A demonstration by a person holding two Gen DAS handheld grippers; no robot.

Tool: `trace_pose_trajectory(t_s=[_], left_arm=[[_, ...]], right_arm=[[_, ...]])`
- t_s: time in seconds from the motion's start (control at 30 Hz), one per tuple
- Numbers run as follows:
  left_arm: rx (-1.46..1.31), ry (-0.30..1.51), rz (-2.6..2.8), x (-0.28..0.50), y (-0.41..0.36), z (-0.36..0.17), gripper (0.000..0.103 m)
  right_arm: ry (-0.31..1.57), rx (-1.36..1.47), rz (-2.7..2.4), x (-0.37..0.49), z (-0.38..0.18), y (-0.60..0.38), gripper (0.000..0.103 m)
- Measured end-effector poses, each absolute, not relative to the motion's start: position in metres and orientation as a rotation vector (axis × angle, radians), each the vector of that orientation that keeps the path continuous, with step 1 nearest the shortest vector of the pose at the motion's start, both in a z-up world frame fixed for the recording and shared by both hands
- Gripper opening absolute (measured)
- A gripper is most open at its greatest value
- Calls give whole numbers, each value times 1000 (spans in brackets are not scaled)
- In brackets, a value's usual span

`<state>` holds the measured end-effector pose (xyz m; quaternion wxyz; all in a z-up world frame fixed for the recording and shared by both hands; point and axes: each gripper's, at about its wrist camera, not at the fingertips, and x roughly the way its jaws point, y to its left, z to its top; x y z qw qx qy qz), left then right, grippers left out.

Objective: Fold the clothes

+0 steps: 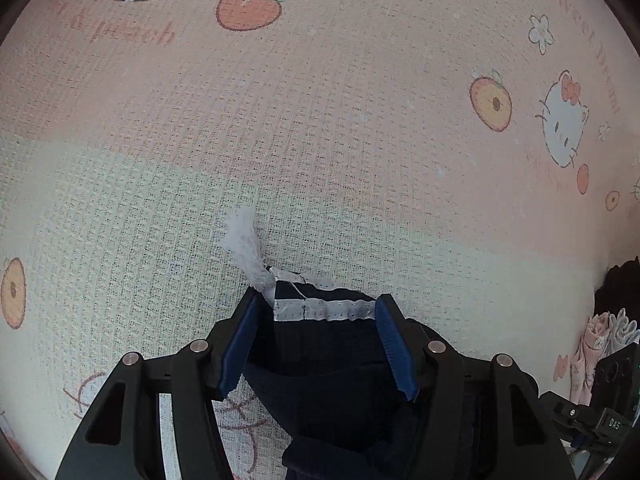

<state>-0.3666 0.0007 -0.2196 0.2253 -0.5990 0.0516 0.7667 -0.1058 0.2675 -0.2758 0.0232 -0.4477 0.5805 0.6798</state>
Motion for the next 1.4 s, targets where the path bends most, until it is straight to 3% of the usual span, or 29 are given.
trace_pose_trajectory(t_s=[0.23, 0.33, 0.4, 0.47, 0.5, 0.63, 0.67, 0.8, 1.23, 1.4], left_arm=[[-1606, 241, 2159, -358, 3, -225, 57], [-1572, 258, 2171, -352, -1, -228, 57], [-1546, 259, 2177, -348, -5, -230, 57], [-1514, 274, 2185, -344, -6, -228, 56], [-1496, 284, 2190, -342, -5, -225, 55], [-1427, 323, 2205, -333, -4, -217, 21], [-1410, 332, 2209, -331, -4, -215, 17], [-1340, 370, 2222, -323, -3, -206, 15], [-1203, 411, 2246, -323, -6, -167, 13], [-1193, 350, 2256, -331, -24, -143, 13]], right_arm=[[1849, -1339, 2094, -104, -279, 267, 52], [1717, -1372, 2140, -111, -274, 260, 37], [1592, -1399, 2175, -114, -270, 255, 21], [1460, -1422, 2220, -118, -266, 249, 14], [1399, -1433, 2245, -119, -263, 247, 14], [1115, -1460, 2324, -130, -250, 231, 14], [1046, -1462, 2337, -132, -246, 226, 14], [833, -1455, 2376, -140, -235, 213, 14], [818, -1358, 2448, -145, -191, 220, 14], [712, -1354, 2476, -146, -164, 209, 14]])
